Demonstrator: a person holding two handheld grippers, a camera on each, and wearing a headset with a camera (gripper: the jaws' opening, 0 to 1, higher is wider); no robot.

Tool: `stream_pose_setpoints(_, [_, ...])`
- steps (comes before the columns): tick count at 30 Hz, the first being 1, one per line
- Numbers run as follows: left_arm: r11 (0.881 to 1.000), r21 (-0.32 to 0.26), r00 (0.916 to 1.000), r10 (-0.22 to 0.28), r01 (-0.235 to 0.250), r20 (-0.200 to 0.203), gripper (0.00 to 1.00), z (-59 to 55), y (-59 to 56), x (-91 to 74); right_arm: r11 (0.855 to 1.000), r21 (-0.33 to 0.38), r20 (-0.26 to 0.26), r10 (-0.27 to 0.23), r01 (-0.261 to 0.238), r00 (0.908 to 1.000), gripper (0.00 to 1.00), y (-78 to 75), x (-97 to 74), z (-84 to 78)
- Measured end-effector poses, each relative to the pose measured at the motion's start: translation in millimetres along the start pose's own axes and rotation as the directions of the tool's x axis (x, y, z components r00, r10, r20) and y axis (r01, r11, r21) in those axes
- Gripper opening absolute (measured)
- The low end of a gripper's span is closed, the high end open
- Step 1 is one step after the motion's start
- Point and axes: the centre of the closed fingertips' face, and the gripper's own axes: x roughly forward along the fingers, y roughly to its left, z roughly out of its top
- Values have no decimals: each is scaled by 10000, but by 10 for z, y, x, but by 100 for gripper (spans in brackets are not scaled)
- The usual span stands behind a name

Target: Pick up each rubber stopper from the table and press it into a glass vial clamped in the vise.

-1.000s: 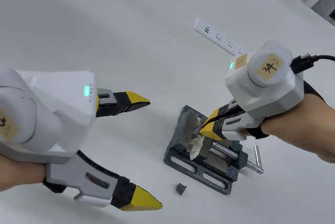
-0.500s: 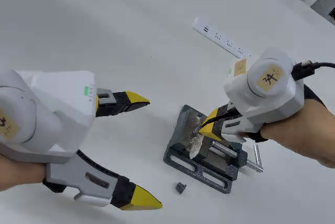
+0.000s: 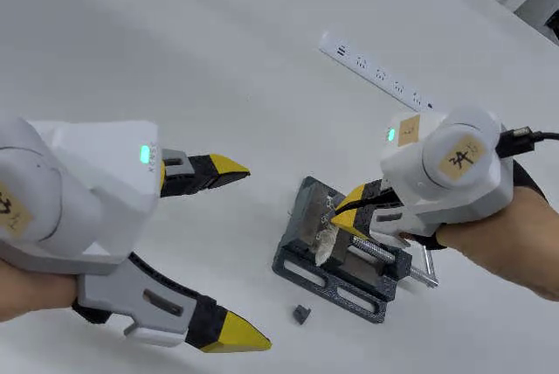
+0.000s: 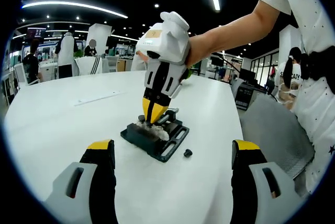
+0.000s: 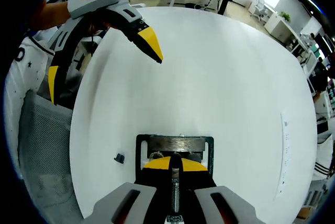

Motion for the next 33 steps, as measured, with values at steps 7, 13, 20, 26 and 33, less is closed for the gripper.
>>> stream_pose_setpoints(7, [9999,104,10000,41,-41,-88,92,20,8,-38,9969,781,494,-60,22,9988,0,-5,-11,5])
stream_pose_setpoints(13, [9999,118,9999,57,-55,-106,92,35,-10,-52,9967,778,575,-274,228,9980,0,-8,-5,-5])
stream_pose_setpoints(20, [9999,158,9999,-12,14,-128,92,50,-34,-36,9982,339,192,-505,498,9985,0,14,-15,17])
stream_pose_setpoints(26, [9998,207,9999,-57,59,-94,92,72,-38,-25,9980,-36,7,-623,623,9981,0,25,-4,20])
stream_pose_setpoints(33, [9997,215,9999,-99,101,-96,92,70,-47,-20,9983,-38,-50,-574,573,9983,0,9,5,15])
